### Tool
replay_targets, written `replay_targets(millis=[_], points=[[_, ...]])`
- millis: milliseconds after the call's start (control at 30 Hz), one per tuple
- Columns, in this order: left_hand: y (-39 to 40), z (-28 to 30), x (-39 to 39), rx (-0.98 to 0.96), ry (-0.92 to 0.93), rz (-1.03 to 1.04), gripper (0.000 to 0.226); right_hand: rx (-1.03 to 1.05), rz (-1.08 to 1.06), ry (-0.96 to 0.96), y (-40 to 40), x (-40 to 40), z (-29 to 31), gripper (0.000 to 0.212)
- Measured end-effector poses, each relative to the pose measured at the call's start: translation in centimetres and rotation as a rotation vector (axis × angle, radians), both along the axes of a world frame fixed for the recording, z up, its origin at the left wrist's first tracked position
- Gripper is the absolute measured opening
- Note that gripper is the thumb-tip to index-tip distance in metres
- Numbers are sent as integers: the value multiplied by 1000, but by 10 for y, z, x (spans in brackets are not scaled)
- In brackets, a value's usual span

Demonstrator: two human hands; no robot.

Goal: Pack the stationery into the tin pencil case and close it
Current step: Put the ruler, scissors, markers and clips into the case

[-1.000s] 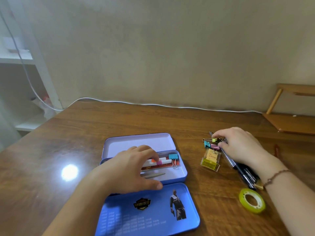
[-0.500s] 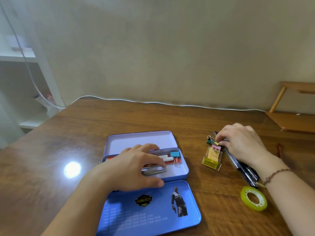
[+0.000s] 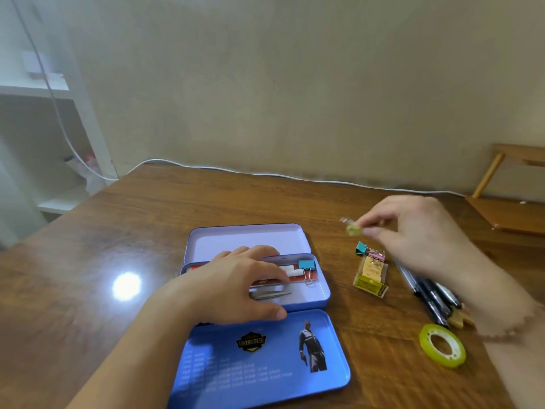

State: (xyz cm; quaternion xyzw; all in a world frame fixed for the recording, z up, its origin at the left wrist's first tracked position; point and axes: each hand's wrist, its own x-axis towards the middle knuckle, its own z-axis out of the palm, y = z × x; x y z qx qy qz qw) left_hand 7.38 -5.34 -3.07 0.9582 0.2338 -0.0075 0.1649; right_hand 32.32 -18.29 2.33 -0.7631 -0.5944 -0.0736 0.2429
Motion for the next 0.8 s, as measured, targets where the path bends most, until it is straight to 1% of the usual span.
replay_targets(millis=[67, 100, 167, 400, 533, 633, 733, 800], points=[[0, 1, 0, 3, -1, -6, 51, -130, 136, 130, -1, -35, -1, 11], [0, 1, 0, 3, -1, -10, 50, -205, 173, 136, -1, -48, -6, 9], [0, 1, 1, 0, -2, -15, 48, -297, 183, 68, 0, -66, -18, 10], [1, -1, 0, -10, -17, -15, 48, -347, 152, -5, 5, -65, -36, 13], [2, -1, 0, -14, -13, -15, 48, -364, 199, -67, 3, -63, -34, 16], [2, -2, 0, -9, -16, -19, 48, -397, 272, -111, 0, -64, -31, 22], [2, -2, 0, -3, -15, -24, 47, -415, 325, -108, -1, -66, -28, 34], [1, -1, 0, -9, -14, -24, 46, -464, 361, -124, -1, -68, -28, 42]])
